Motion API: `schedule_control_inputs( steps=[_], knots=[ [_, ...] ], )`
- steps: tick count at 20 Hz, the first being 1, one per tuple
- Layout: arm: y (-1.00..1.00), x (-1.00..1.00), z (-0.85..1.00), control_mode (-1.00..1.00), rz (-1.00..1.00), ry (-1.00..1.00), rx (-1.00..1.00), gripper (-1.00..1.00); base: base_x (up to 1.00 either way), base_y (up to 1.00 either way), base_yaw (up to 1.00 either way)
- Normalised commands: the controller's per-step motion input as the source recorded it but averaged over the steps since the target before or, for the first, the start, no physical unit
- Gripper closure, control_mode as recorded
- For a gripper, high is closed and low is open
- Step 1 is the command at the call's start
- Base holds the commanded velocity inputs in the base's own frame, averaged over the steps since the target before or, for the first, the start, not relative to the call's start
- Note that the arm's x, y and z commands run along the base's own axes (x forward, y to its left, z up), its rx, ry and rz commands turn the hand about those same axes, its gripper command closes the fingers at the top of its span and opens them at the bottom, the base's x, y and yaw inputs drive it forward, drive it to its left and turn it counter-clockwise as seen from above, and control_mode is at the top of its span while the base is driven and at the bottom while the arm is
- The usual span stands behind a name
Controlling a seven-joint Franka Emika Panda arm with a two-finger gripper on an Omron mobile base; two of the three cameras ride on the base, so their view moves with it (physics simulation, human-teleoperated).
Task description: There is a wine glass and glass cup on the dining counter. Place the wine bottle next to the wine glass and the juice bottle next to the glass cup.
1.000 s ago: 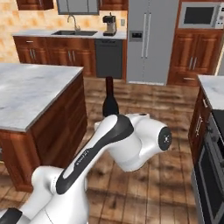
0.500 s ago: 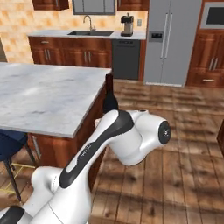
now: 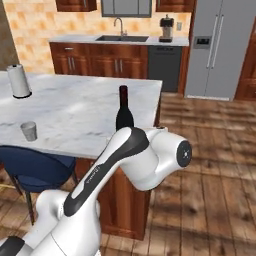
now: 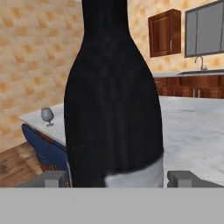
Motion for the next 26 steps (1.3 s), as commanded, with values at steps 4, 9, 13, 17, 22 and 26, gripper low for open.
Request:
schedule_control_inputs(
  steps=[4,9,13,17,22,26],
  knots=[
    [0.0,0.0,0.0,1.0,0.0,0.0,0.0,1.0,0.0,1.0,0.0],
    [0.0,0.0,0.0,1.0,0.0,0.0,0.0,1.0,0.0,1.0,0.0],
    [0.0,0.0,0.0,1.0,0.0,0.0,0.0,1.0,0.01,1.0,0.0],
    [0.0,0.0,0.0,1.0,0.0,0.0,0.0,1.0,0.02,1.0,0.0],
    [0.0,0.0,0.0,1.0,0.0,0.0,0.0,1.0,0.06,1.0,0.0],
    [0.0,0.0,0.0,1.0,0.0,0.0,0.0,1.0,0.09,1.0,0.0]
  ],
)
